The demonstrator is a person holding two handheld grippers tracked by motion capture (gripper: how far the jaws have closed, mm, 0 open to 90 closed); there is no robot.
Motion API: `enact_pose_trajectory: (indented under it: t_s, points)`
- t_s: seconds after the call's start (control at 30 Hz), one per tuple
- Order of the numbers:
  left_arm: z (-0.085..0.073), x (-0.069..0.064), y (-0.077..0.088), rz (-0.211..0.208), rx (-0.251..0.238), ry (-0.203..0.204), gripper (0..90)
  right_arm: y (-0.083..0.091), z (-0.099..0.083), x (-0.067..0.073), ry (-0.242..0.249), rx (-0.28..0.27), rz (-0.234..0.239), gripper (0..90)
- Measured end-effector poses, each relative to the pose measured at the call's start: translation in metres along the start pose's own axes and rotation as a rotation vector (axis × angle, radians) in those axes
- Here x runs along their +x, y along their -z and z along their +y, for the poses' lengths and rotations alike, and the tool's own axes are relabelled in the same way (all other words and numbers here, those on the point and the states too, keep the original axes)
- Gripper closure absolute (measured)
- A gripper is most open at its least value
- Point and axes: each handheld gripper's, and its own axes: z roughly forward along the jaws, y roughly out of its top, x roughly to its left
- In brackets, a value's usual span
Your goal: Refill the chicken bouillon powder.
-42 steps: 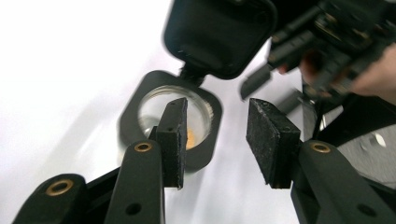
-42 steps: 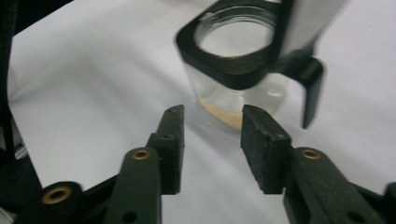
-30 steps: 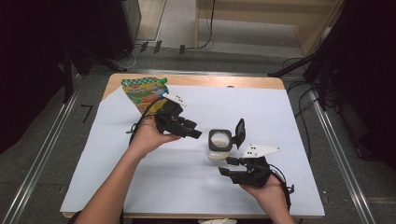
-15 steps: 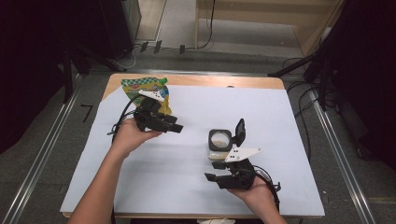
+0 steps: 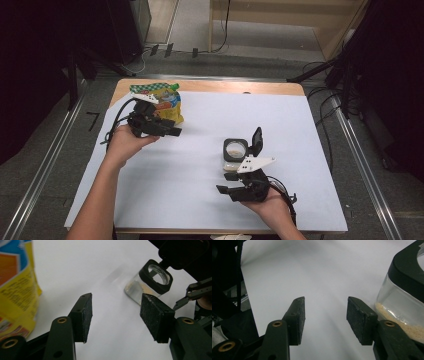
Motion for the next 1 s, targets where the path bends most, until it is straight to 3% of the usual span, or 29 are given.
enact_pose_trajectory:
  t_s: [0.13, 0.7, 0.9, 1.0]
  points:
    - [-0.004, 0.01, 0.011, 0.041, -0.011, 0.0, 44.9, -0.001, 0.0, 0.001, 0.006, 0.003, 0.003, 50.5]
    - [-0.017, 0.055, 0.051, 0.149, -0.077, 0.096, 44.7, -0.002, -0.002, 0.002, 0.014, 0.013, 0.002, 50.5]
    - [-0.021, 0.072, 0.065, 0.207, -0.095, 0.133, 44.7, -0.002, -0.004, 0.003, 0.013, 0.012, -0.005, 50.3]
    - [-0.021, 0.079, 0.068, 0.261, -0.068, 0.131, 44.6, -0.001, -0.005, 0.002, 0.011, 0.01, -0.009, 50.3]
